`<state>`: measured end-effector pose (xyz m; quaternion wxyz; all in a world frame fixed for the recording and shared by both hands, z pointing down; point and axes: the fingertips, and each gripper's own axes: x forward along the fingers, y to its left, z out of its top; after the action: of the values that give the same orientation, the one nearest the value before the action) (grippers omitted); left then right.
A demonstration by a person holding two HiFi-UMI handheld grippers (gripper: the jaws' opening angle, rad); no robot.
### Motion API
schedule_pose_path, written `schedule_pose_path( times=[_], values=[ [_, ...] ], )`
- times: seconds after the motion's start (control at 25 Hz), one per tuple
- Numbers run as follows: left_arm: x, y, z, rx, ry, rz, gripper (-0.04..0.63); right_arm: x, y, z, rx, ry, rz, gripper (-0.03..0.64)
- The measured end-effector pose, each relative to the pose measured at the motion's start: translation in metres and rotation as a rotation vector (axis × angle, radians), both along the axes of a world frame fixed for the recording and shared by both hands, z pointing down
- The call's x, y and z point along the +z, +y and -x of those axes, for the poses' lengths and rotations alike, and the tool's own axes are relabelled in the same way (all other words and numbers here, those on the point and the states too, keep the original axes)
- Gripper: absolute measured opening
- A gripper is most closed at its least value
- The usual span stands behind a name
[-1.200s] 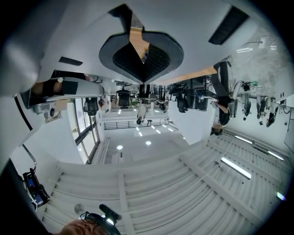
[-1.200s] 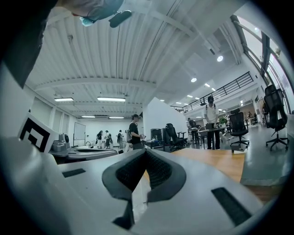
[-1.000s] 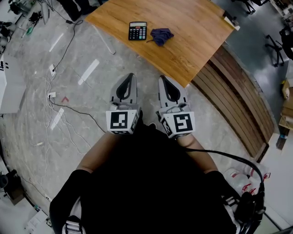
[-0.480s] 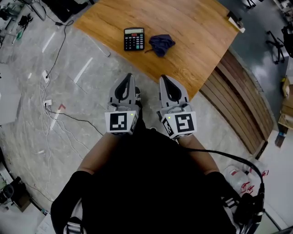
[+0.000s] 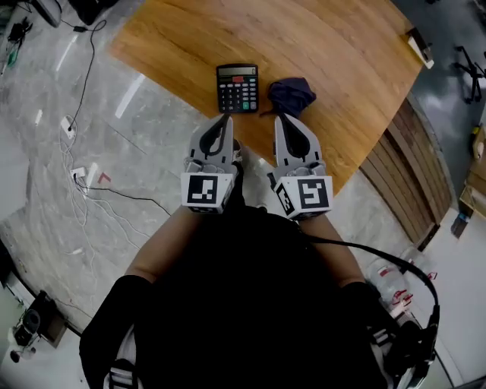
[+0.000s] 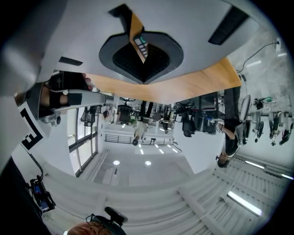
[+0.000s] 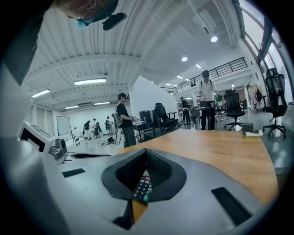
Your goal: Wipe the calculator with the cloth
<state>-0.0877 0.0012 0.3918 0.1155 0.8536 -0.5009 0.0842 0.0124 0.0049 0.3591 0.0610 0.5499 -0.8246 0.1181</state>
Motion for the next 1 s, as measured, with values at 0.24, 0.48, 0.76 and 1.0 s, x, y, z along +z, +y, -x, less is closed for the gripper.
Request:
schedule_pose_path(
  times=[0.24, 0.48, 0.76, 1.0],
  values=[
    [0.029, -0.055, 0.01, 0.03, -0.021, 0.074, 0.0, 0.025, -0.06, 0.008, 0.021, 0.033, 0.052, 0.015],
    [0.082, -0.077, 0.013, 0.077, -0.047, 0.162, 0.0, 0.109, -0.077, 0.018, -0.055, 0.114, 0.21, 0.015],
    [0.152, -0.091, 0.008, 0.082, -0.047, 0.344, 0.0, 0.207, -0.087, 0.011, -0.173, 0.219, 0.395, 0.015],
    [0.166, -0.086, 0.027, 0.071, 0.011, 0.441, 0.0, 0.214, -0.09, 0.025, -0.205, 0.262, 0.418, 0.015]
  ],
)
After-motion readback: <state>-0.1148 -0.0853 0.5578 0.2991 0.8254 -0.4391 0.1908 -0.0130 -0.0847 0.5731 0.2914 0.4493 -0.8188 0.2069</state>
